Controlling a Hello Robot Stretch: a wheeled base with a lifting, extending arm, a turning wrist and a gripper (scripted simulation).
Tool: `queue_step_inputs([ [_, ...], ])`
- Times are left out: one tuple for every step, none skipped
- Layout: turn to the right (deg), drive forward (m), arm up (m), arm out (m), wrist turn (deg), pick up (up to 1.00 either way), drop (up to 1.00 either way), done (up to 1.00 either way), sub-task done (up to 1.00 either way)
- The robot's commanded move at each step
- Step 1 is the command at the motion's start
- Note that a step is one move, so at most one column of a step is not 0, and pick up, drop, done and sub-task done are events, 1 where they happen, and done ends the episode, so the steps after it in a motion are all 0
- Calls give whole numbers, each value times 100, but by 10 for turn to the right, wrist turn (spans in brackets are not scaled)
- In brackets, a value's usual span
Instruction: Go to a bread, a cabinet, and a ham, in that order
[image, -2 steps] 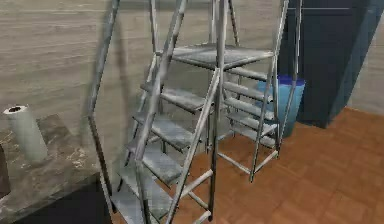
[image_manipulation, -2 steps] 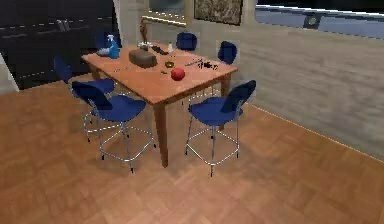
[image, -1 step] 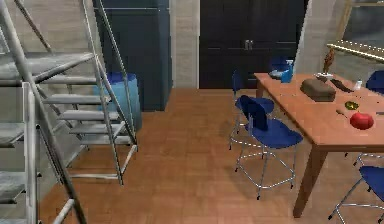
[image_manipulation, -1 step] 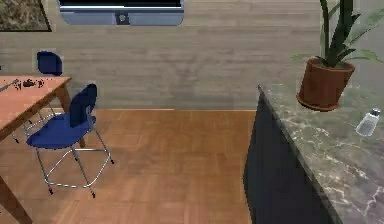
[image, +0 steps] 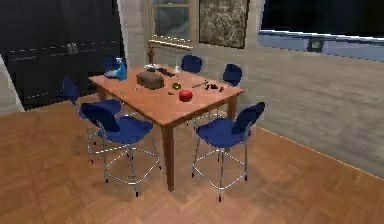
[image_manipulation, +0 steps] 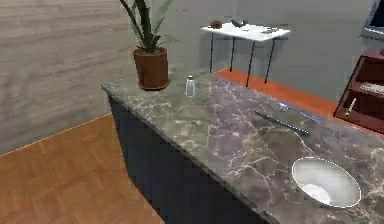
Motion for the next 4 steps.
queue_step_inputs([
  [390, 0, 0, 0, 0, 0, 0, 0, 0],
  [0, 100, 0, 0, 0, 0, 0, 0, 0],
  [60, 0, 0, 0, 0, 0, 0, 0, 0],
  [0, 35, 0, 0, 0, 0, 0, 0, 0],
])
